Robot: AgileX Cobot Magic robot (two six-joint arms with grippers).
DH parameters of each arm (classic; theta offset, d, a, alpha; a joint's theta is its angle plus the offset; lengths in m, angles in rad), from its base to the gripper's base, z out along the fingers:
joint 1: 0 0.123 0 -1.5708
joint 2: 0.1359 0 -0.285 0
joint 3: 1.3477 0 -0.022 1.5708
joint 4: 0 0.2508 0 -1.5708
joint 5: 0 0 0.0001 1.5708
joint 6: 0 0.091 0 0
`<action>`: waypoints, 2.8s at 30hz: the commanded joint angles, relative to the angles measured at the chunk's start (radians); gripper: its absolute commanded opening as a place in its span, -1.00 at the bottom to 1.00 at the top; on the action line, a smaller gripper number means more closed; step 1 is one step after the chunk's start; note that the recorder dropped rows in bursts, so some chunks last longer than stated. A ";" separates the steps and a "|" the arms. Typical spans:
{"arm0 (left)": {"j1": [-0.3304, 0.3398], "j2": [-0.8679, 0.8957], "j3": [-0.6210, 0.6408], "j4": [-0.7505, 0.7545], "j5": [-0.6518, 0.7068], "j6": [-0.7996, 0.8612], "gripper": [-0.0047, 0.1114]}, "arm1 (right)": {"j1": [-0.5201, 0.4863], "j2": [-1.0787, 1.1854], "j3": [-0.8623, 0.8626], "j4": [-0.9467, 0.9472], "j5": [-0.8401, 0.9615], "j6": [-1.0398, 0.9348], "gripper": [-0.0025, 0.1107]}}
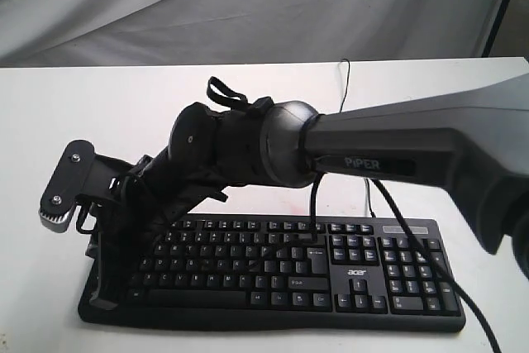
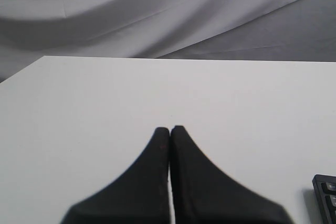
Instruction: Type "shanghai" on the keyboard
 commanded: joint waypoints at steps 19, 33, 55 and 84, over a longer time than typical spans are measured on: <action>-0.004 -0.005 0.005 -0.001 -0.006 -0.001 -0.91 | 0.000 0.046 -0.010 -0.144 -0.022 0.119 -0.96; -0.004 -0.005 0.005 -0.001 -0.006 -0.001 -0.91 | 0.000 0.052 -0.010 -0.168 -0.027 0.116 -0.96; -0.004 -0.005 0.005 -0.001 -0.006 -0.001 -0.91 | 0.000 0.057 -0.010 -0.168 -0.027 0.116 -0.96; -0.004 -0.005 0.005 -0.001 -0.006 -0.001 -0.91 | 0.000 0.068 -0.005 -0.168 -0.041 0.118 -0.96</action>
